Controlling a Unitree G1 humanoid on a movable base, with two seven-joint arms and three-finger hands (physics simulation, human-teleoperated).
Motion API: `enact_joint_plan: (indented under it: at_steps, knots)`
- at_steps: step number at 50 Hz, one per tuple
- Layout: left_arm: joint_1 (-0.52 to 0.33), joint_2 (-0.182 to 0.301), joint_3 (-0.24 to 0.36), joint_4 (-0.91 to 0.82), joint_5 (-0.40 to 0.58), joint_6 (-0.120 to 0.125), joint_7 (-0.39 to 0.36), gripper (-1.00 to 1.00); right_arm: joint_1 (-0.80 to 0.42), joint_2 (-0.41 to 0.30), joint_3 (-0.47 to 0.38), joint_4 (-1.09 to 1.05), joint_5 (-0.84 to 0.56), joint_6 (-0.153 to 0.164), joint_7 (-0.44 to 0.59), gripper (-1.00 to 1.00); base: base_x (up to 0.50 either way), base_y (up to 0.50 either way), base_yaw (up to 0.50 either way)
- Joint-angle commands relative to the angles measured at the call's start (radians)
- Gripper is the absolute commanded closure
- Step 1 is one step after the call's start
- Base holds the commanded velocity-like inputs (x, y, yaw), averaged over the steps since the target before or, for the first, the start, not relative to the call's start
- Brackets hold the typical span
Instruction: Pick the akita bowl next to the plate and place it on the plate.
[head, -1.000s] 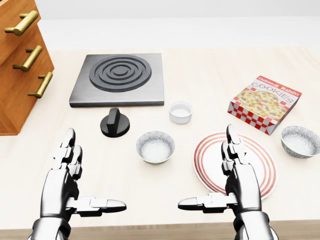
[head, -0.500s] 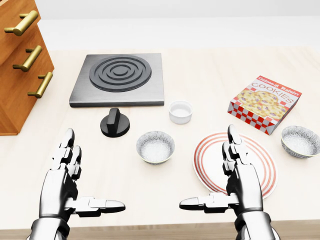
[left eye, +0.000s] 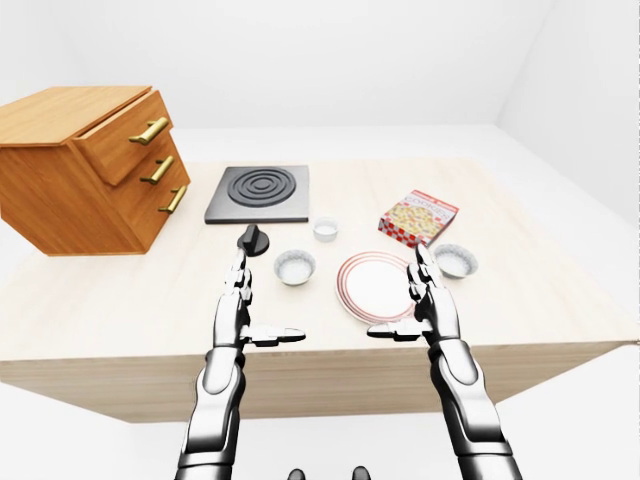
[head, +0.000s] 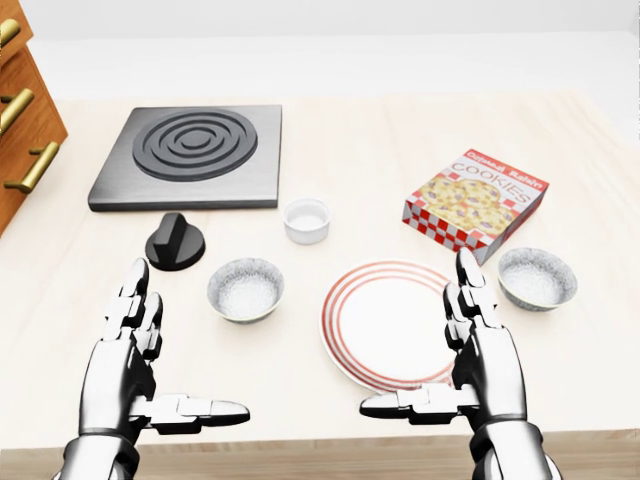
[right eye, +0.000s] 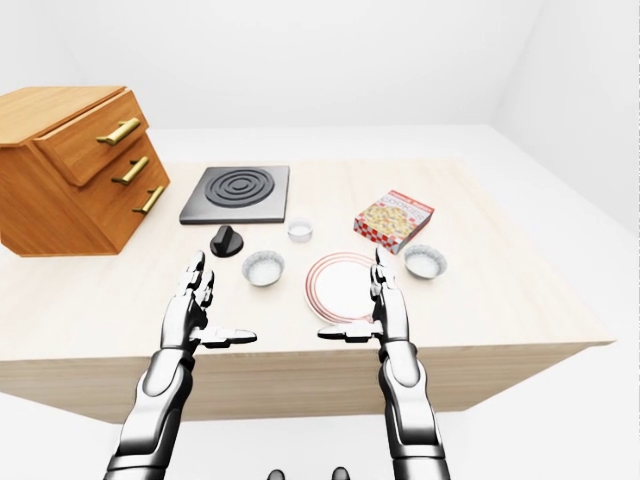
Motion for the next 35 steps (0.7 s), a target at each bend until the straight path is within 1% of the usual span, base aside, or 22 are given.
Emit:
enact_joint_plan:
  at_steps: [1,6,7,8,9,12,13,17,18,24,25,33,34,35]
  knots:
    - [0.001,-0.001,-0.001,0.0,0.001,0.0,0.001,-1.0,-0.001,-0.001,-0.003,0.007,0.005,-0.006,0.001,-1.0,-0.08,-0.38,0.0]
    - [0.001,-0.001,-0.001,-0.001,0.001,0.0,0.001,-1.0,-0.001,-0.001,-0.003,0.007,0.006,-0.006,0.001,-1.0,-0.08,-0.38,0.0]
    - [-0.001,0.0,0.0,0.011,0.0,-0.009,0.0,-1.0,0.001,-0.001,-0.001,0.001,0.003,0.0,-0.001,-1.0,-0.08,-0.39,0.0]
    - [0.004,-0.001,-0.002,-0.011,0.001,0.008,0.001,-1.0,0.0,-0.002,-0.001,0.004,0.002,-0.002,-0.001,-1.0,-0.07,-0.39,0.0]
    - [0.001,0.0,-0.001,0.001,0.0,-0.001,0.0,-1.0,0.0,-0.001,0.0,0.002,0.003,0.0,0.0,-1.0,-0.07,-0.39,0.0]
    - [0.002,0.0,0.0,0.0,0.0,-0.001,0.0,-1.0,0.0,-0.001,0.0,0.001,0.003,0.001,-0.001,-1.0,-0.08,-0.39,0.0]
    - [0.001,0.0,0.0,0.008,0.0,-0.008,0.0,-1.0,0.001,-0.001,0.0,0.0,0.002,0.002,-0.001,-1.0,-0.08,-0.37,0.0]
    - [0.001,0.0,0.0,0.009,0.0,-0.009,0.0,-1.0,0.001,-0.001,0.0,0.0,0.002,0.002,-0.001,-1.0,-0.08,-0.37,0.0]
    - [0.006,-0.001,-0.002,-0.015,0.001,0.011,0.002,-1.0,0.001,-0.001,-0.001,0.003,0.001,-0.002,-0.002,-1.0,-0.08,-0.36,0.0]
    - [0.005,-0.002,-0.003,-0.016,0.001,0.013,0.002,-1.0,-0.002,-0.002,-0.002,0.012,0.002,-0.007,-0.001,-1.0,-0.05,-0.34,0.0]
    - [0.001,-0.001,-0.001,-0.005,0.001,0.006,0.001,-1.0,-0.002,-0.002,-0.002,0.005,0.001,0.001,-0.003,-1.0,-0.03,-0.31,0.0]
    - [0.001,-0.001,-0.001,-0.006,0.001,0.008,0.001,-1.0,-0.002,-0.002,-0.002,0.002,0.001,0.004,-0.003,-1.0,-0.01,-0.26,0.0]
    - [-0.001,0.0,-0.003,-0.002,0.007,0.01,0.004,-1.0,-0.029,-0.005,-0.009,0.041,-0.018,0.005,-0.029,-1.0,0.0,0.0,0.0]
    - [-0.002,0.0,-0.003,-0.002,0.007,0.011,0.004,-1.0,-0.031,-0.005,-0.009,0.043,-0.019,0.005,-0.031,-1.0,0.0,0.0,0.0]
